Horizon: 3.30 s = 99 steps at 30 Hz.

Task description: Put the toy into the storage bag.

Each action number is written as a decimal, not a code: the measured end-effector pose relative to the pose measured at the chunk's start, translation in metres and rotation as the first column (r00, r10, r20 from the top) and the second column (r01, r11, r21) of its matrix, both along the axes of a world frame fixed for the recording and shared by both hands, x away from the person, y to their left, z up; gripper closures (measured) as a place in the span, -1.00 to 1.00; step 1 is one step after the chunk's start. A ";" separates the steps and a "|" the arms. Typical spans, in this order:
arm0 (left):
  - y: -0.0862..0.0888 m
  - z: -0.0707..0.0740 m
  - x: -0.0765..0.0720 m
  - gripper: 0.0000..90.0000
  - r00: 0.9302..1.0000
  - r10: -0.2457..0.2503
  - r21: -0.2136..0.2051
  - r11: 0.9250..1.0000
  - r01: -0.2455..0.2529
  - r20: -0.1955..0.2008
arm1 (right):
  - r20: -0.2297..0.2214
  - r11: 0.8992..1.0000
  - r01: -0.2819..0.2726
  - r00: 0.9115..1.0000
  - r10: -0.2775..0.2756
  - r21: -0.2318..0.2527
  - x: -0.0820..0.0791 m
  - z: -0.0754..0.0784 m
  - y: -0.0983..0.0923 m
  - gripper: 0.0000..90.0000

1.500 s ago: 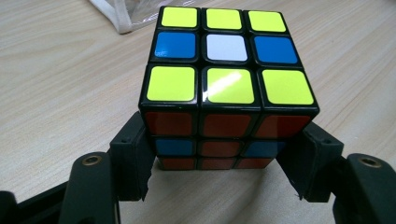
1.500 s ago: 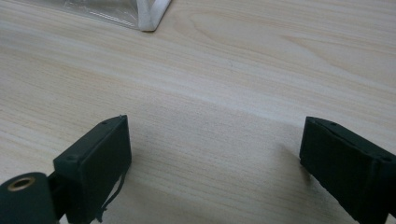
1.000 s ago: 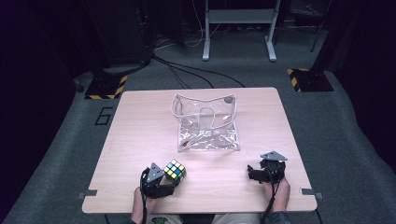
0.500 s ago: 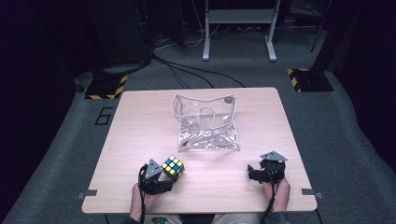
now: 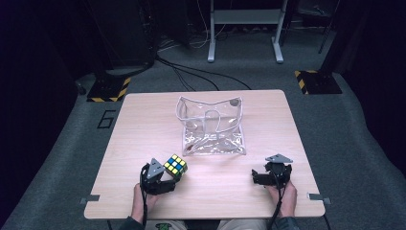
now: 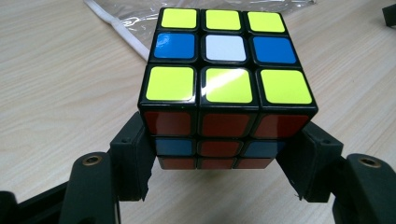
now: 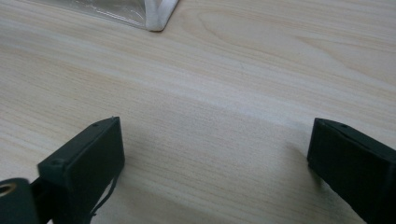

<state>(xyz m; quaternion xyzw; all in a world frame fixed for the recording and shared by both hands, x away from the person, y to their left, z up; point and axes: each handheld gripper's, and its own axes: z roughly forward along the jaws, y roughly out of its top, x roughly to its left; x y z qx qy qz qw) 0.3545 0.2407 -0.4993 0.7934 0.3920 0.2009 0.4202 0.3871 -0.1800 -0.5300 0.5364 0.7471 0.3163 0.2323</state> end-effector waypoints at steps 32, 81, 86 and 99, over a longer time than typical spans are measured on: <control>0.002 0.034 0.029 -0.24 0.998 -0.049 0.014 0.999 0.049 0.039 | -0.006 0.990 -0.141 0.990 0.141 -0.002 0.006 0.000 -0.011 -1.00; -0.001 0.109 0.074 -0.25 0.991 -0.130 -0.068 0.989 0.129 -0.012 | -0.007 0.971 -0.241 0.971 0.241 -0.003 0.019 0.000 -0.019 -1.00; 0.002 0.114 0.077 -0.24 0.991 -0.130 -0.088 0.988 0.128 -0.011 | -0.015 0.970 -0.242 0.970 0.242 0.004 0.019 0.001 -0.020 -1.00; -0.004 0.133 0.088 -0.24 0.990 -0.143 -0.100 0.985 0.144 0.012 | -0.012 0.973 -0.232 0.973 0.232 0.002 0.020 0.000 -0.020 -1.00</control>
